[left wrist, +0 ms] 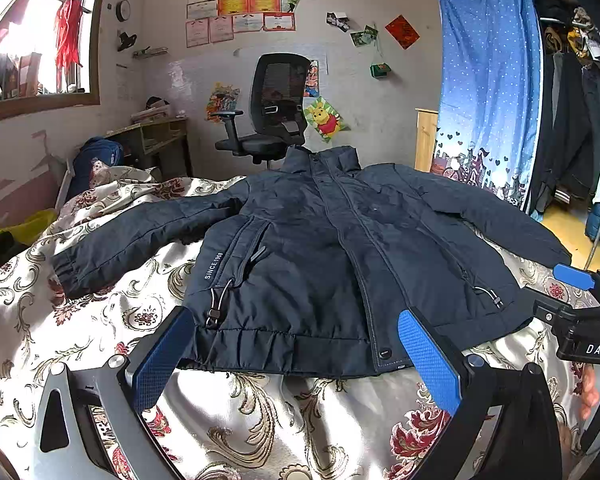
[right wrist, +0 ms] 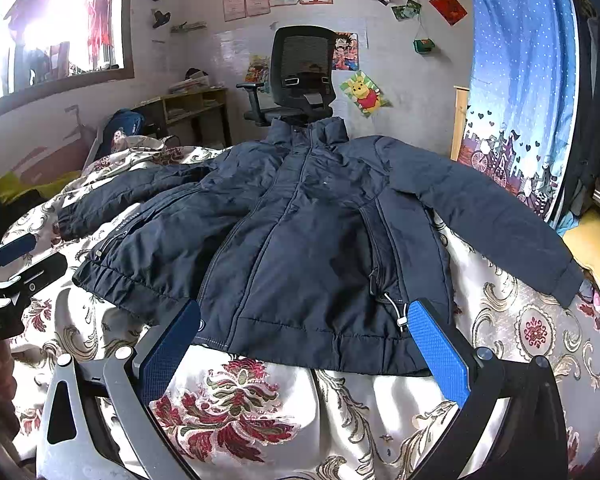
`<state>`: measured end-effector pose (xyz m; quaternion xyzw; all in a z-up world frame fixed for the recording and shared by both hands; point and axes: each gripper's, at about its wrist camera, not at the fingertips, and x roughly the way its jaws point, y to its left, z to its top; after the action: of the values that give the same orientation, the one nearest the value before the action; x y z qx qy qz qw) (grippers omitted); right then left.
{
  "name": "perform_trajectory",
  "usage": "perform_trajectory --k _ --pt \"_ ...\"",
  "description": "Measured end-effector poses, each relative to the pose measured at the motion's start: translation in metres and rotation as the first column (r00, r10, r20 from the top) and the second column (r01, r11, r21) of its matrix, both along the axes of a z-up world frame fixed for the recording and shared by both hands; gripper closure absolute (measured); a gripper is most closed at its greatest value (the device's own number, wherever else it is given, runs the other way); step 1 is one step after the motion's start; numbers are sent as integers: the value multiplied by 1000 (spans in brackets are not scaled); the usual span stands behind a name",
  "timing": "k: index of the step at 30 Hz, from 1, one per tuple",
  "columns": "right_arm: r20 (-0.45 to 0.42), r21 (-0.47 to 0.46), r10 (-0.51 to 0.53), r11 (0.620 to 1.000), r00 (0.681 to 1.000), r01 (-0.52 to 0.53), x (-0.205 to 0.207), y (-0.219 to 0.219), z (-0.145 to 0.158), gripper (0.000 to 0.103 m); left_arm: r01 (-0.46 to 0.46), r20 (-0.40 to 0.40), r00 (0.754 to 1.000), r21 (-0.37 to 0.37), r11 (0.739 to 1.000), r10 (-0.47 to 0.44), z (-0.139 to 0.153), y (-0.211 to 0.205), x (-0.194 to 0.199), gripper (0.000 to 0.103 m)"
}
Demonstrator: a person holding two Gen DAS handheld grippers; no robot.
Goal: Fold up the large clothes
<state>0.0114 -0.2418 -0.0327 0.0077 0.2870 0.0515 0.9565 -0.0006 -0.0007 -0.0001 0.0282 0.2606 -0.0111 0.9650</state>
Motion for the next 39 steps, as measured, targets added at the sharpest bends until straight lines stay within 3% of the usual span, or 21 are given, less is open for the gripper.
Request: perform_trajectory --k 39 --pt "-13 12 -1 1000 1000 1 2 -1 -2 1 -1 0 1000 0 1000 1 0 0 0 0"
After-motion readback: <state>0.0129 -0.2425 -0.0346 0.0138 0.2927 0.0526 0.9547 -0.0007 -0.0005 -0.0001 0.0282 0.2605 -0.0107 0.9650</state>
